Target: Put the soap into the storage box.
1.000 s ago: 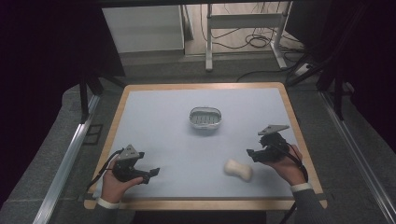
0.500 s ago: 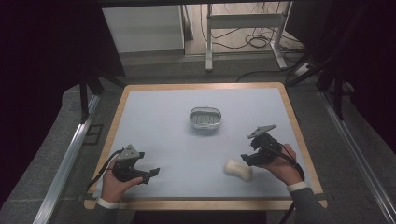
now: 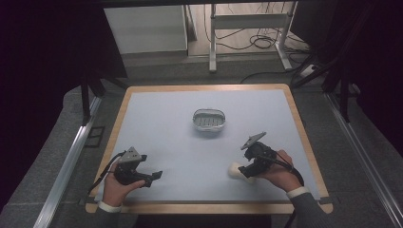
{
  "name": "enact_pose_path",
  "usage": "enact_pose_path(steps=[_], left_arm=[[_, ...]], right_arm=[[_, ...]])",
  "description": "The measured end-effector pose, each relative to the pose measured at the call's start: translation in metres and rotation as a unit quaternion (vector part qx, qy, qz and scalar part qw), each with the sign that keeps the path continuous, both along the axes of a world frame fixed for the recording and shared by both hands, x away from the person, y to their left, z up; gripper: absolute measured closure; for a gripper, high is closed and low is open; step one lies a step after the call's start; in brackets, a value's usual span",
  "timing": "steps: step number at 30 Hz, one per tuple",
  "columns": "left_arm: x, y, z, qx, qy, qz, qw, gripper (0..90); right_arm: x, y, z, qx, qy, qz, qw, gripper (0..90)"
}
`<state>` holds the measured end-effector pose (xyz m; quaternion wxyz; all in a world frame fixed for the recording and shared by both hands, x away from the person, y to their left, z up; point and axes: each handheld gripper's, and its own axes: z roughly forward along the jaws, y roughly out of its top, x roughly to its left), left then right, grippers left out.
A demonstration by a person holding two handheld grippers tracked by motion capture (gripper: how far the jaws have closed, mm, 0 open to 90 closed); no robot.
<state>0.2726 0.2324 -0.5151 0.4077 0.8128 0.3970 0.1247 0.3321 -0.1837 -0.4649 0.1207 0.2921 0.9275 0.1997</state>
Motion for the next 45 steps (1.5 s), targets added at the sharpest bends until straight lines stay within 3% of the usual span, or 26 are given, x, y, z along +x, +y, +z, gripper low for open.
enact_pose_path(steps=[9, 19, 29, 39, 45], left_arm=[[0.0, -0.001, -0.001, 0.002, 0.001, -0.001, 1.0, 7.7], [0.0, 0.0, 0.0, 0.0, 0.0, -0.001, 1.0, 7.5], [-0.001, 0.002, 0.001, -0.001, -0.003, 0.0, 1.0, 7.5], [0.0, 0.002, 0.001, -0.001, -0.005, 0.0, 1.0, 7.6], [0.0, 0.002, 0.001, -0.001, -0.003, -0.002, 1.0, 7.5]], right_arm=[[-0.001, 0.006, -0.009, -0.02, 0.031, 0.016, 0.9992, 32.5], [0.002, 0.017, -0.024, -0.055, 0.069, 0.038, 0.9954, 41.6], [0.006, 0.026, -0.03, -0.096, 0.081, 0.05, 0.9908, 46.4], [0.008, 0.026, -0.025, -0.096, 0.095, 0.055, 0.9892, 49.5], [0.009, 0.021, -0.012, -0.079, 0.08, 0.057, 0.992, 49.5]])
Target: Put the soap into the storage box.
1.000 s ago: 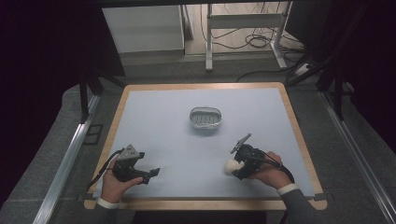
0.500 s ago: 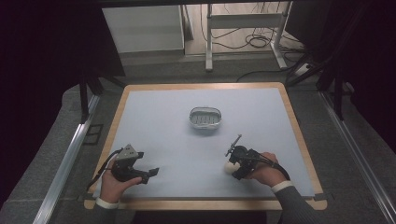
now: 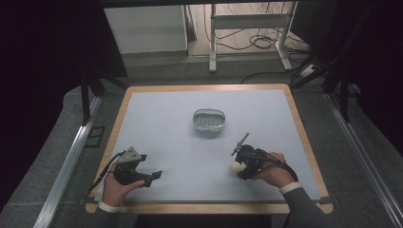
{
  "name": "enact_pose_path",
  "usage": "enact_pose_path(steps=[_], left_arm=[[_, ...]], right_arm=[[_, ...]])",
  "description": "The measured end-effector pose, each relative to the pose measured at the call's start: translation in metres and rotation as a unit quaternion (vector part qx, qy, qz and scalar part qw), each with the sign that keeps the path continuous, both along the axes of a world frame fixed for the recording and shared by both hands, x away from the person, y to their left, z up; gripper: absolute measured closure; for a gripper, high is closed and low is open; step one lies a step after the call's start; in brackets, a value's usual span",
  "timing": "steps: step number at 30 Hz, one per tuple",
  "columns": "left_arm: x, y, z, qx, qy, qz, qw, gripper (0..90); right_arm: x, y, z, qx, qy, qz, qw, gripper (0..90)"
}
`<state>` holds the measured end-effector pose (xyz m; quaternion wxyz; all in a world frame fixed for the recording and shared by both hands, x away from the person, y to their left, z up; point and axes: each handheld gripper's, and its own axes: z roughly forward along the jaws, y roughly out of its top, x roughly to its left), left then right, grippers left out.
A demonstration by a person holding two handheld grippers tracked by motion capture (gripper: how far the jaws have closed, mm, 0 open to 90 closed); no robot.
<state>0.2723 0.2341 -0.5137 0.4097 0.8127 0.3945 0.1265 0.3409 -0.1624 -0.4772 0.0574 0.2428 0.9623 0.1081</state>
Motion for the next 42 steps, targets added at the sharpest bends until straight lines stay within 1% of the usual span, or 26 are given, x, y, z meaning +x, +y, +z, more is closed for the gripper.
enact_pose_path(steps=[2, 7, 9, 13, 17, 18, 23, 29, 31, 32, 33, 37, 42], left_arm=[[-0.001, 0.001, 0.001, -0.002, -0.001, 0.001, 1.0, 7.6], [-0.001, 0.003, 0.003, -0.003, -0.004, 0.004, 1.0, 7.6], [-0.001, 0.003, 0.003, -0.003, -0.003, 0.004, 1.0, 7.6], [0.0, 0.003, 0.002, -0.001, -0.002, 0.002, 1.0, 7.6], [0.0, 0.002, 0.001, 0.0, -0.002, 0.002, 1.0, 7.6], [0.0, 0.002, 0.001, 0.0, -0.002, 0.002, 1.0, 7.6], [0.0, 0.003, 0.002, 0.0, -0.002, 0.003, 1.0, 7.6], [0.0, 0.002, 0.001, 0.002, -0.001, 0.001, 1.0, 7.6], [0.0, 0.002, 0.001, 0.002, -0.001, 0.001, 1.0, 7.6], [0.0, 0.002, 0.001, 0.002, -0.001, 0.001, 1.0, 7.6], [0.0, 0.001, 0.001, 0.002, -0.001, 0.001, 1.0, 7.6], [0.0, 0.001, 0.0, 0.002, 0.0, 0.001, 1.0, 7.6], [0.0, 0.001, 0.0, 0.002, -0.002, 0.002, 1.0, 7.6]], right_arm=[[0.001, -0.002, 0.006, 0.003, -0.007, -0.002, 1.0, 49.5], [0.004, -0.007, 0.021, 0.022, -0.019, -0.007, 0.9996, 49.6], [0.007, -0.007, 0.025, 0.025, -0.027, -0.01, 0.9993, 49.6], [0.013, -0.007, 0.032, 0.031, -0.034, -0.01, 0.9989, 49.5], [0.016, -0.006, 0.034, 0.033, -0.042, -0.009, 0.9985, 49.5], [0.017, -0.005, 0.034, 0.032, -0.049, -0.009, 0.9983, 49.5], [0.024, -0.002, 0.034, 0.029, -0.052, -0.009, 0.9982, 49.5], [0.028, 0.001, 0.034, 0.032, -0.054, -0.009, 0.998, 49.6], [0.027, 0.002, 0.035, 0.032, -0.066, -0.001, 0.9973, 49.5], [0.027, 0.002, 0.035, 0.034, -0.068, 0.001, 0.9971, 49.6], [0.027, 0.003, 0.035, 0.037, -0.068, 0.002, 0.997, 49.5], [0.029, 0.005, 0.036, 0.037, -0.067, 0.005, 0.9971, 49.6], [0.036, 0.006, 0.037, 0.041, -0.066, 0.009, 0.997, 49.5]])
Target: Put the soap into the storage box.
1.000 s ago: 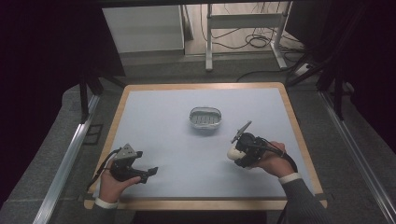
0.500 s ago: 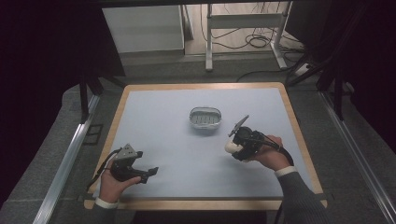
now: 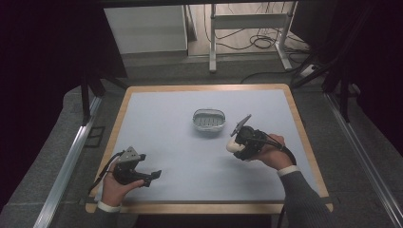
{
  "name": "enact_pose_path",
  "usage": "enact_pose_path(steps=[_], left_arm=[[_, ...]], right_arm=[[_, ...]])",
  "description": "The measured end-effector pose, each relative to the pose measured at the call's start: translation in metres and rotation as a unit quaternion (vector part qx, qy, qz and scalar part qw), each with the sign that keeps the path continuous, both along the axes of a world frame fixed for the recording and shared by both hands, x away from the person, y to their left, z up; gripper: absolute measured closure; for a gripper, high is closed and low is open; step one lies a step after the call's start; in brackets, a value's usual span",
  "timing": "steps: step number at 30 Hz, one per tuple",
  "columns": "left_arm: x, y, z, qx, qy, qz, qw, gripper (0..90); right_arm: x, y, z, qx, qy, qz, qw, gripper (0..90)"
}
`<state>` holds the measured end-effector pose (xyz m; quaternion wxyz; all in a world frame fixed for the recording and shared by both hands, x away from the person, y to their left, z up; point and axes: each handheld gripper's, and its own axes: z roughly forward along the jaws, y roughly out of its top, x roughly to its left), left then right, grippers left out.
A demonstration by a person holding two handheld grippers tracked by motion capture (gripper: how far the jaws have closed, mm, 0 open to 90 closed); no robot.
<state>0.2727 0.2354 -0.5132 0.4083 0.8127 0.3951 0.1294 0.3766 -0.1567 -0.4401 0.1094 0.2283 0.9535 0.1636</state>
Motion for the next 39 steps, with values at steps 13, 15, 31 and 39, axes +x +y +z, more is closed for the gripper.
enact_pose_path(steps=[13, 15, 31, 39], left_arm=[[0.0, 0.0, 0.0, 0.0, 0.001, 0.0, 1.0, 7.6], [0.0, 0.0, 0.0, 0.001, 0.001, 0.0, 1.0, 7.6], [0.0, 0.0, -0.001, 0.002, 0.001, -0.001, 1.0, 7.5], [0.0, 0.0, 0.0, 0.001, 0.001, -0.001, 1.0, 7.6]], right_arm=[[0.02, 0.006, 0.006, 0.01, -0.004, -0.012, 0.9999, 49.6], [0.023, 0.007, 0.007, 0.019, 0.0, -0.01, 0.9998, 49.5], [0.038, 0.026, 0.017, 0.036, -0.004, 0.002, 0.9993, 49.5], [0.045, 0.037, 0.021, 0.032, -0.01, 0.009, 0.9994, 49.5]])
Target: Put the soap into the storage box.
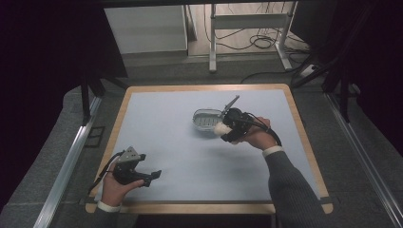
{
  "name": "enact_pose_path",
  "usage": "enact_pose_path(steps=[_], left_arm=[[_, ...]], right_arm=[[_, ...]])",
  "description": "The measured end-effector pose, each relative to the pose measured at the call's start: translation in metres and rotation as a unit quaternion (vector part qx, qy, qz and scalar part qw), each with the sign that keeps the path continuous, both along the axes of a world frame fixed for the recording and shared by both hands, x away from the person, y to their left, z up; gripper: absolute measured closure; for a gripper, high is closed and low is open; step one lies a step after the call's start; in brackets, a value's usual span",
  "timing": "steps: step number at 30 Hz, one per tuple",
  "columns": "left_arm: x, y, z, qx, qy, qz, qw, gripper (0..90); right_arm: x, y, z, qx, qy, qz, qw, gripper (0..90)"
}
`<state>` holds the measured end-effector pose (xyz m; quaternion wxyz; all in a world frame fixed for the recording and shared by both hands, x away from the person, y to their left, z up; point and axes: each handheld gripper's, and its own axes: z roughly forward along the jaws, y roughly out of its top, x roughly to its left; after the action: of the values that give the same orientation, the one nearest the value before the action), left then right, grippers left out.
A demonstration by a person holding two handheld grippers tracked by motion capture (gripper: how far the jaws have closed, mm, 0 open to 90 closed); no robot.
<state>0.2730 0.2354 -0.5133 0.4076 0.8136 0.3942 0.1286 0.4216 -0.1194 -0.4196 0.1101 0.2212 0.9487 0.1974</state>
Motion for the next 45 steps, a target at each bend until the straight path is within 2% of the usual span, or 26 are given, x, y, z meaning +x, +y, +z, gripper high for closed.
enact_pose_path(steps=[10, 33, 45], left_arm=[[0.0, 0.0, 0.0, 0.002, 0.001, -0.001, 1.0, 7.6], [0.0, 0.001, 0.0, 0.0, 0.0, 0.0, 1.0, 7.6], [0.0, 0.002, 0.001, 0.0, -0.001, 0.0, 1.0, 7.5]], right_arm=[[0.009, 0.009, -0.002, -0.005, 0.0, 0.002, 1.0, 49.5], [0.035, 0.022, -0.002, -0.014, 0.003, -0.015, 0.9998, 49.5], [0.046, 0.029, -0.001, -0.02, -0.004, -0.02, 0.9996, 49.5]])
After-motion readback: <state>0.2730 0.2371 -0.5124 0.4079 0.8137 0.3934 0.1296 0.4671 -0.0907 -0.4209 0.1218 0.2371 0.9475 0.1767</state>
